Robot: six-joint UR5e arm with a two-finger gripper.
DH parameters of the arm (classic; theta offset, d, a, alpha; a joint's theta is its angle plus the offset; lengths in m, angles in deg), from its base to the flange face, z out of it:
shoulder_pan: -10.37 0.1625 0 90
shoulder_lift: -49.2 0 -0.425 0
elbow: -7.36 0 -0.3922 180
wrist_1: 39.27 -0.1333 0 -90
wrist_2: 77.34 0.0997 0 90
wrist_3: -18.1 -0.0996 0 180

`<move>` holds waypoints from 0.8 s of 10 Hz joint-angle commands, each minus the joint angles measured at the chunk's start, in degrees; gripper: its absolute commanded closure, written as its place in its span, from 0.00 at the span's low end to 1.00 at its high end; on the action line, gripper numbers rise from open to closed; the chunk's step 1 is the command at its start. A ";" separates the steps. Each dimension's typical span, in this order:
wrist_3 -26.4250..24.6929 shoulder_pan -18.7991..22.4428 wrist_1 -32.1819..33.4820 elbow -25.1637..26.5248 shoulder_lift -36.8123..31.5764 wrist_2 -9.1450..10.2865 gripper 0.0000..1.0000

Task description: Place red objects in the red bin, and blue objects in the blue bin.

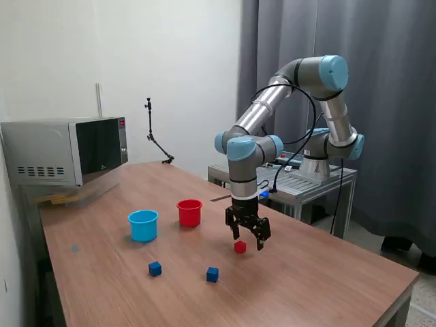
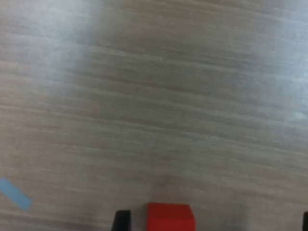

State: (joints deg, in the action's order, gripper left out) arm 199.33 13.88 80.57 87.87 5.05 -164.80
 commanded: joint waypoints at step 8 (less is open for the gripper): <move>0.09 -1.31 2.15 -0.44 1.35 -0.08 0.00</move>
State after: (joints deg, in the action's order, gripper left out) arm 199.40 12.96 82.67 87.47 6.36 -164.86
